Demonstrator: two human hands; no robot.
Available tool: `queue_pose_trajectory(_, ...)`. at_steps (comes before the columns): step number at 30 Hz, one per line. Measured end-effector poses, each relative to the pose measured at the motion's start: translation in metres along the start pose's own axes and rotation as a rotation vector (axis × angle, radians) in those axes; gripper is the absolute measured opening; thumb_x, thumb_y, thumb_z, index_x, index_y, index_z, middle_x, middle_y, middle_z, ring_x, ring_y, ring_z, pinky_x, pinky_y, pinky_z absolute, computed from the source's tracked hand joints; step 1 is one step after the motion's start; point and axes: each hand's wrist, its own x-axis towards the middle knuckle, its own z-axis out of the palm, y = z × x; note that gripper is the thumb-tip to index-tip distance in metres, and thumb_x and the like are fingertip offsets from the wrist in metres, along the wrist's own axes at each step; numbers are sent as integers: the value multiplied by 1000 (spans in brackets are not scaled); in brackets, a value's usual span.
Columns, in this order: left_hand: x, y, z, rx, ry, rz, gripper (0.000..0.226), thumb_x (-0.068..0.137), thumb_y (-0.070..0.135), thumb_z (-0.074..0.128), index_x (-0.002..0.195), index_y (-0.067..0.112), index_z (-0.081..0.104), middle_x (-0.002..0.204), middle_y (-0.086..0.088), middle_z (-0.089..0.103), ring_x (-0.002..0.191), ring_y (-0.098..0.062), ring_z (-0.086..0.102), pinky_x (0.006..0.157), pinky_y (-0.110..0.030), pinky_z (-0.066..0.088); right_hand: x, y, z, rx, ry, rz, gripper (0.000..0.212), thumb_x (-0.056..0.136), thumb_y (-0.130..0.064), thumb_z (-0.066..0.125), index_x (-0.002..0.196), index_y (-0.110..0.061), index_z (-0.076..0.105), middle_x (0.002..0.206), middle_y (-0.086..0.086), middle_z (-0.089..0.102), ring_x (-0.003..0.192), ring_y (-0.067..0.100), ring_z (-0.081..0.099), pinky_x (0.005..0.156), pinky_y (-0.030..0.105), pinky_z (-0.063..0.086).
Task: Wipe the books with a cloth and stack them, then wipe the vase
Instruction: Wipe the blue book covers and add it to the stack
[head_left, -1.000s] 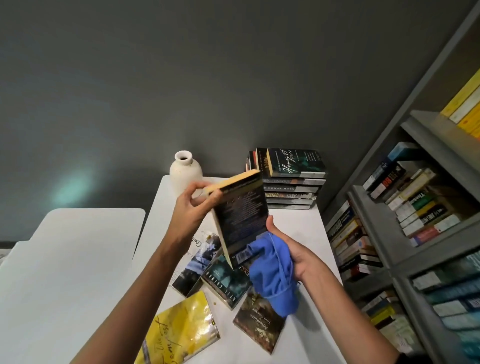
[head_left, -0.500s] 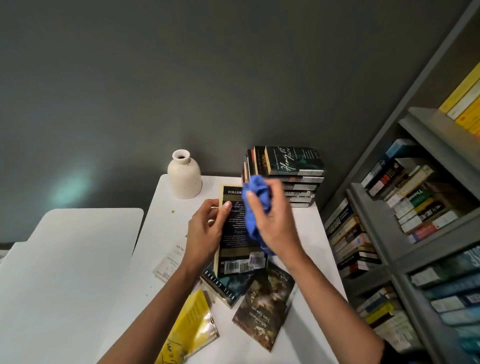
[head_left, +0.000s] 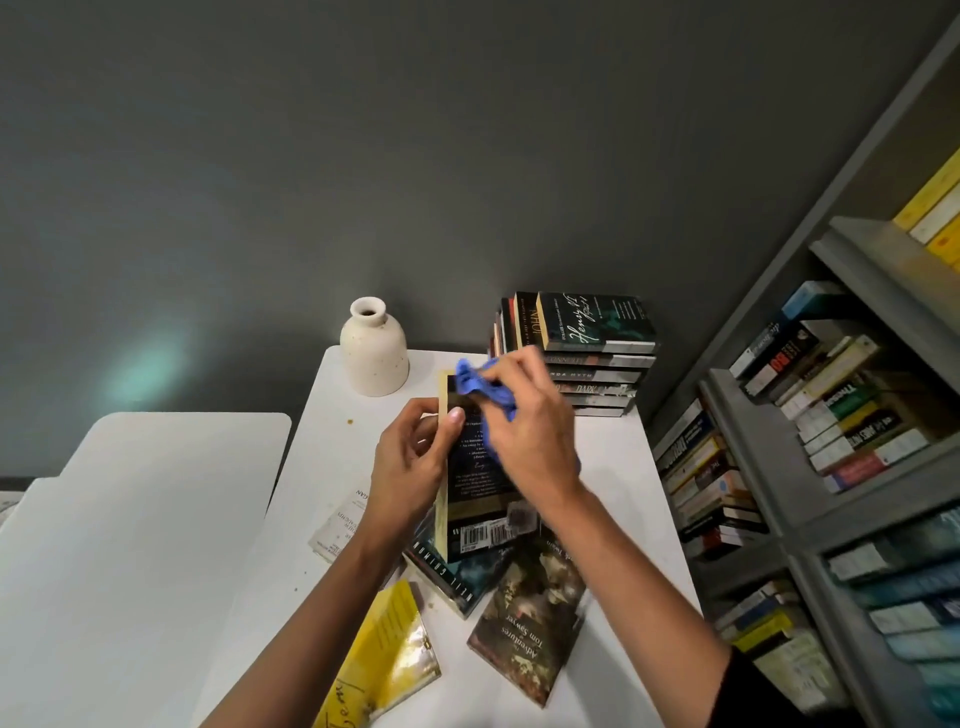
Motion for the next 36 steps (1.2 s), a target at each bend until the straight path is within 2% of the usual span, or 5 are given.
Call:
queue_pose_trajectory(10, 8, -10, -23, -123, 85, -67, 22, 98, 26, 48, 109, 12, 61, 100, 5, 74, 103, -11, 66, 91, -31, 52, -15, 48, -10, 30, -90, 349, 12, 96, -25, 53, 89, -19, 46, 94, -7, 46, 71, 7, 48, 53, 14, 33)
queue_pose_trajectory(17, 32, -7, -45, -396, -108, -65, 44, 78, 51, 71, 115, 27, 65, 118, 6, 67, 112, -6, 58, 99, -26, 46, -36, 47, -32, 805, -672, 1286, 90, 83, -80, 14, 92, -9, 69, 78, 13, 70, 70, 25, 66, 60, 25, 54)
queue_pose_trajectory(24, 31, -6, -31, -369, -226, -117, 58, 77, 54, 71, 120, 19, 55, 115, 9, 68, 110, -4, 60, 93, -21, 49, -41, 60, -18, 1078, -805, 1378, 54, 68, -50, 73, 98, -5, 67, 88, 12, 67, 72, 20, 64, 65, 27, 53)
queue_pose_trajectory(30, 33, -14, -26, -277, -207, -302, 33, 104, 27, 38, 134, 30, 51, 121, 15, 65, 118, -7, 53, 109, -39, 28, -38, 71, -24, 1124, -546, 1356, 34, 76, -45, 66, 84, -11, 68, 78, 12, 69, 65, 23, 65, 65, 29, 55)
queue_pose_trajectory(36, 35, -24, -28, -304, 8, -628, 42, 102, 45, 35, 108, 15, 63, 102, -8, 68, 87, -17, 65, 74, -27, 51, -36, 95, -17, 904, -230, 1349, 49, 74, -45, 74, 104, -7, 70, 90, 17, 72, 68, 26, 69, 65, 33, 57)
